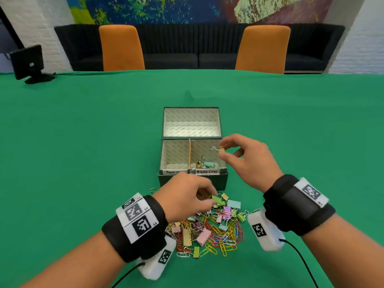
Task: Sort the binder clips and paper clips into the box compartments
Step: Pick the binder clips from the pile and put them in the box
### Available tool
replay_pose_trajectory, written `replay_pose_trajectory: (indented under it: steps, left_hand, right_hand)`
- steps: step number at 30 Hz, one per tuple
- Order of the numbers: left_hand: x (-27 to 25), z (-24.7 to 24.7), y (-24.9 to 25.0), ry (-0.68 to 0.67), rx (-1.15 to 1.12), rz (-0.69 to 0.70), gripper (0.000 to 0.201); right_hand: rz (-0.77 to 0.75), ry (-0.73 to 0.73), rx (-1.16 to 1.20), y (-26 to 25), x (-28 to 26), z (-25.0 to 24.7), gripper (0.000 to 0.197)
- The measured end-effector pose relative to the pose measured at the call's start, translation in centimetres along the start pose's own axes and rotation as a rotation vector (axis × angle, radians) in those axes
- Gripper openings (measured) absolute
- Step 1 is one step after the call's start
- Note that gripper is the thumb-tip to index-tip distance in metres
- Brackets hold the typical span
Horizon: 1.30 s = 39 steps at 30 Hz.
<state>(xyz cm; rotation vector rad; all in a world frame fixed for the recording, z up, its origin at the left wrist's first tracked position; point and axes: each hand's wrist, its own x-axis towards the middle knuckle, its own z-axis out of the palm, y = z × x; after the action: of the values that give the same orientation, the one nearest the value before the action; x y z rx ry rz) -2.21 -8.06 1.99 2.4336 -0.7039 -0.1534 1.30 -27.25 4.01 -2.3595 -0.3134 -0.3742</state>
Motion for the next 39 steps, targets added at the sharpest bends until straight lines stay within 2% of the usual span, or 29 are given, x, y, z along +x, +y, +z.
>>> replay_pose_trajectory:
  steps: [3,7,13,19,21,23,25,28,31,35,39]
  left_hand:
    - [0.3,-1.4,0.2,0.123,-0.093,-0.016,0.013]
    - [0.7,-3.0,0.1,0.278,-0.084,-0.031,0.009]
    - [3.2,-3.6,-0.4,0.375,-0.078,-0.075,0.010]
    - [5.6,-2.3,-1.4,0.436,-0.004,-0.107,0.015]
    - [5.8,-1.8,-1.6,0.376,0.082,-0.129,0.022]
    - [5.7,-1.3,-1.7,0.259,0.175,-0.147,0.033]
    - [5.4,-0.8,-1.7,0.195,0.237,-0.114,0.037]
    - [4.2,-0.1,-1.2,0.203,0.272,0.018,0.029]
    - [3.0,1.0,-0.6,0.183,0.224,0.076,0.021]
    - [2.4,1.9,-0.1,-0.089,0.326,0.007,0.020]
    - [2.2,3.0,-0.5,-0.324,0.495,-0.040,0.033]
  right_hand:
    - [-0.004,0.048,-0.038,-0.1,1.0,1.3,0.010]
    - [0.041,-0.153,-0.267,0.8,0.8,2.1,0.017]
    - [0.092,-0.009,-0.099,1.7,-1.4,0.3,0.013]
    - [0.150,-0.177,-0.110,3.3,-3.5,-0.9,0.011]
    - [0.167,-0.242,-0.128,3.7,-3.9,-0.9,0.012]
    - [0.173,-0.288,-0.157,3.8,-4.2,-0.9,0.012]
    - [0.183,-0.327,-0.177,3.9,-4.3,-0.8,0.013]
    - [0.194,-0.393,-0.208,3.9,-4.3,-0.6,0.014]
    - [0.197,-0.464,-0.247,3.9,-4.3,-0.1,0.018]
    - [0.198,-0.489,-0.277,3.8,-4.1,0.4,0.020]
    - [0.221,-0.549,-0.336,4.0,-3.9,0.8,0.024]
